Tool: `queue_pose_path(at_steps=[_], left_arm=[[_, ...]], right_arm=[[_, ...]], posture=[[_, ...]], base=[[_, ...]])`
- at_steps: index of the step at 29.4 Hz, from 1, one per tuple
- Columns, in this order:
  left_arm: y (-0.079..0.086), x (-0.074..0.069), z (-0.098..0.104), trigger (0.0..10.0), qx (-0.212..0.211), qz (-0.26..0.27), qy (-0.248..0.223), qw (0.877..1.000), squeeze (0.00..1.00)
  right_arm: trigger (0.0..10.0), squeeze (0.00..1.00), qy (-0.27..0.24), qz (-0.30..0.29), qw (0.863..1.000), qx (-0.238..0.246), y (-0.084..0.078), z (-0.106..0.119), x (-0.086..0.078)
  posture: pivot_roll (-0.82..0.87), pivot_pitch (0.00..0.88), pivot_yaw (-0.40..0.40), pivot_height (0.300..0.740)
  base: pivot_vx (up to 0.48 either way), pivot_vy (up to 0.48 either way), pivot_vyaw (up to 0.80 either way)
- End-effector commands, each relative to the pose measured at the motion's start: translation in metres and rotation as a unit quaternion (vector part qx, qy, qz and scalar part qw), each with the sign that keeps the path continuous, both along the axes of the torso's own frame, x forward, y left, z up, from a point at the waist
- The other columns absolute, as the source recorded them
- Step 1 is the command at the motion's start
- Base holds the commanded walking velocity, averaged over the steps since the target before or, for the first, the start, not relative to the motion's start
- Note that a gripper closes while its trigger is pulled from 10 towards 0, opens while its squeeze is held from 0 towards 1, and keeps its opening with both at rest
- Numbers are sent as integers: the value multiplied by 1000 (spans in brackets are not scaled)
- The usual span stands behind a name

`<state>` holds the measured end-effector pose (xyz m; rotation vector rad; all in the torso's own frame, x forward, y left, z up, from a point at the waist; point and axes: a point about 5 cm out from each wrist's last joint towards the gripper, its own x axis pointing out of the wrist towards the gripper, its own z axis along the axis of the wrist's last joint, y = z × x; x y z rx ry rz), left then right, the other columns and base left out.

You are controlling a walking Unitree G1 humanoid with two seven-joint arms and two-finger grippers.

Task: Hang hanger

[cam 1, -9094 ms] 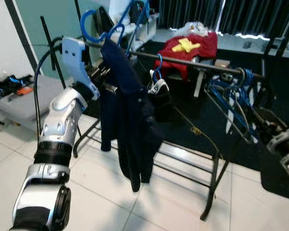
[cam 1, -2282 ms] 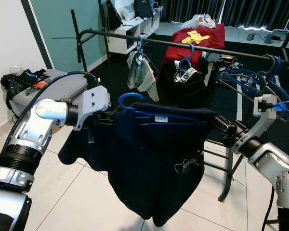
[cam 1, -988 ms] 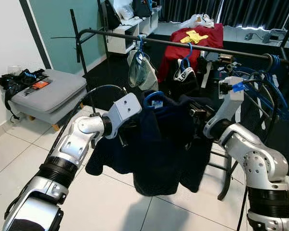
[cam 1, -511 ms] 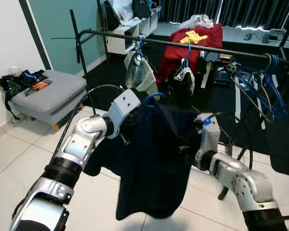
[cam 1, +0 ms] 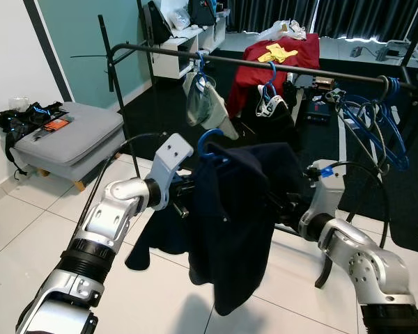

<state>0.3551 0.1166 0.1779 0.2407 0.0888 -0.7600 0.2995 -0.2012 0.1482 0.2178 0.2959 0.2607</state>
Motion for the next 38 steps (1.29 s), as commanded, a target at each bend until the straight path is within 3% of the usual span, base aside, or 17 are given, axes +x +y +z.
queue_pose_path(at_steps=[1,5,7,9,10,11,15,24,31,38], left_arm=[[9,3,-4,10000,-25,39,1,999,0],[15,5,-11,10000,-28,67,8,997,0],[29,7,-28,10000,-27,130,27,991,0],[29,7,-28,10000,-27,130,27,991,0],[40,4,-42,10000,-34,177,38,983,0],[48,1,-52,10000,-41,211,46,976,0],[56,-7,-65,10000,-51,245,54,967,0],[53,-13,-64,10000,-73,257,41,963,0],[36,3,-25,10000,-87,219,-29,971,0],[23,5,-11,10000,-103,201,-49,973,0]], right_arm=[[10000,1000,-1,-14,1000,0,-7,-3,-3],[10000,1000,5,-27,1000,-9,-13,-8,-5],[10000,1000,30,-55,997,-35,-26,-24,-11],[10000,1000,30,-55,997,-35,-26,-24,-11],[10000,0,45,-63,995,-58,-32,-35,-17],[10000,0,54,-65,993,-80,-35,-44,-22],[10000,0,64,-52,990,-114,-35,-55,-30],[10000,0,45,-22,989,-137,-25,-54,-29],[10000,0,17,-50,990,-132,-31,-42,-21],[10000,0,4,-57,990,-130,-33,-38,-20]], posture=[[-108,6,30,740],[-109,6,30,740],[-113,6,32,740],[-113,6,32,740],[-115,3,35,740],[-115,2,35,740],[-108,0,30,740],[-104,0,25,740],[-107,0,29,740],[-107,0,29,740]], base=[[0,0,0],[0,0,0],[0,0,0],[0,0,0],[0,0,0],[0,0,0],[0,0,0],[115,0,622],[319,0,0],[342,0,0]])
